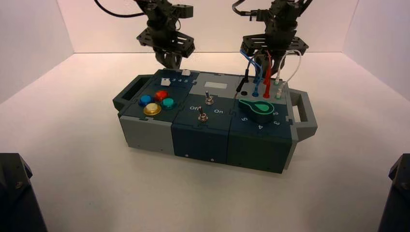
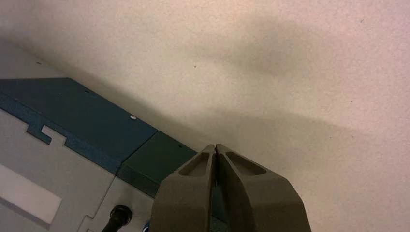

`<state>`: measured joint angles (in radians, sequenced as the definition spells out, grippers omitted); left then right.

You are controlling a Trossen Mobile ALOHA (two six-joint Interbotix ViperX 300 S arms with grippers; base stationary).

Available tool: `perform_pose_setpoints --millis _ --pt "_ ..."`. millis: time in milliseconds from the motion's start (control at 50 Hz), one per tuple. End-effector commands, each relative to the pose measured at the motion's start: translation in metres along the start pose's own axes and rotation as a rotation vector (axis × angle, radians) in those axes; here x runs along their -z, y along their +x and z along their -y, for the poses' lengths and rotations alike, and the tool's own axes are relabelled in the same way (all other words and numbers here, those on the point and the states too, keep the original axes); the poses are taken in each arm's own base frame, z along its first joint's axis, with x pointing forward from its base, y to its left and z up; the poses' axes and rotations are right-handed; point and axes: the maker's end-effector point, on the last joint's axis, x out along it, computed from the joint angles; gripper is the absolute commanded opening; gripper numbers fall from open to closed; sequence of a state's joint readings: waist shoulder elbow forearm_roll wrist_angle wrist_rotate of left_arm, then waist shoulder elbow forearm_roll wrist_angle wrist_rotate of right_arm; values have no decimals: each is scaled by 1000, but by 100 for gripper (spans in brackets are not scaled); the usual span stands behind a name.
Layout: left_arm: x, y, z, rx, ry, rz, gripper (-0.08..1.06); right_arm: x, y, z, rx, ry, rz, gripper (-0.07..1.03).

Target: Move the box closer.

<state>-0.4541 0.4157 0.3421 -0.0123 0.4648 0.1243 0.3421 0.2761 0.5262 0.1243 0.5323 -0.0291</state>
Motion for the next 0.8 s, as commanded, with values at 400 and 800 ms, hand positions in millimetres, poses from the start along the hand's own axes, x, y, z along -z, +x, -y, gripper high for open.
perform_pose_setpoints --millis 400,800 --pt "20 -21 35 29 79 -14 -3 -11 -10 -24 -21 -58 6 -2" --pt "58 -20 54 51 110 -85 -3 11 -6 -40 -44 -65 -54 -2"
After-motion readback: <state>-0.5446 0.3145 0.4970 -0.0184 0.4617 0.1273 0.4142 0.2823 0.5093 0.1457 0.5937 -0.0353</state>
